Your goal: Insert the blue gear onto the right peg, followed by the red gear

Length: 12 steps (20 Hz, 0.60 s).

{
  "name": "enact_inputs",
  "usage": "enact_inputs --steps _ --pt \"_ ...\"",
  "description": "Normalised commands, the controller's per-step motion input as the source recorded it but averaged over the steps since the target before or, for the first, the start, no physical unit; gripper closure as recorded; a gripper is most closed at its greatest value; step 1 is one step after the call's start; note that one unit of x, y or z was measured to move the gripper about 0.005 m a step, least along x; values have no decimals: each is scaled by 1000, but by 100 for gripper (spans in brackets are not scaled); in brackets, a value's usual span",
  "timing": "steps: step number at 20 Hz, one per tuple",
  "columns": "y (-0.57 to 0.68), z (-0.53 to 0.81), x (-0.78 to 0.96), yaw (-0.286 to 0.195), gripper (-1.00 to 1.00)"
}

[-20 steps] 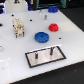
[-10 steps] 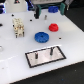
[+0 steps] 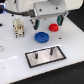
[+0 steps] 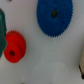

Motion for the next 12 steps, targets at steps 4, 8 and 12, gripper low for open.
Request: enact_inputs --steps 4,8,12 --pt "-7 -493 -153 0 -100" --pt "-53 -446 -153 0 -100" --pt "-36 -285 -189 0 -100"
